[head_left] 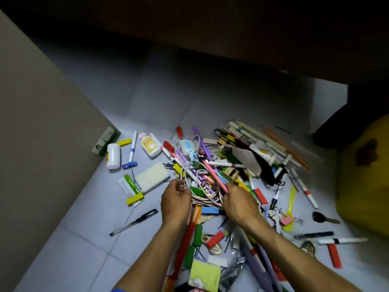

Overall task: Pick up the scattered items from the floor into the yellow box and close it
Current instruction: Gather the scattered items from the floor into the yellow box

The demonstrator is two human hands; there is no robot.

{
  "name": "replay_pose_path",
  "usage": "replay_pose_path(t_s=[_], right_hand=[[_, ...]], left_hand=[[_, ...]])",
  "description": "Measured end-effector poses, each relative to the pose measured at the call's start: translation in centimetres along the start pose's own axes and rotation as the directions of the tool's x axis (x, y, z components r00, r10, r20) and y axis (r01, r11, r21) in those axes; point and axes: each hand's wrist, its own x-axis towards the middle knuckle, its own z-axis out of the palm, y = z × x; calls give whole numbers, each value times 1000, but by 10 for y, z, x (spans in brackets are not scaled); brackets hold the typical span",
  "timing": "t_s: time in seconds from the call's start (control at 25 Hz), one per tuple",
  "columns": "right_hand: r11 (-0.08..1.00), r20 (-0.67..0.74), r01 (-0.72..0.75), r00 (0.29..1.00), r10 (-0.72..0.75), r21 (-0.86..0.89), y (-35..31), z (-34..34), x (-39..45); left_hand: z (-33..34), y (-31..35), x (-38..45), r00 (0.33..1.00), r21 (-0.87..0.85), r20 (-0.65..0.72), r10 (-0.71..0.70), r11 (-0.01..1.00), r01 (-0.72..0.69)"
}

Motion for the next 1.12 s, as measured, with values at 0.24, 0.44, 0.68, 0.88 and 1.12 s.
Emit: replay_pose_path(t_s=[0.24,0.44,0.68,0.88,1.12], right_hand=[[997,74,8,997,-14,79,12,-10,-24],[972,71,13,997,-30,233,13,-5,-35],[943,-44,-30,998,47,330,30,0,-40],[928,-221,-56,964,146,369,43,-11,-42],[985,-36,-167,986,165,-52,77,3,-72]], left_hand=[[-10,-3,15,992,95,-69,101,991,-94],[-66,-15,81,991,635,64,120,761,-134],[-66,-33,64,999,678,-30,25,735,2],[-14,0,23,911,406,2,412,832,-377],[43,31,35,979,552,183,90,815,-178]])
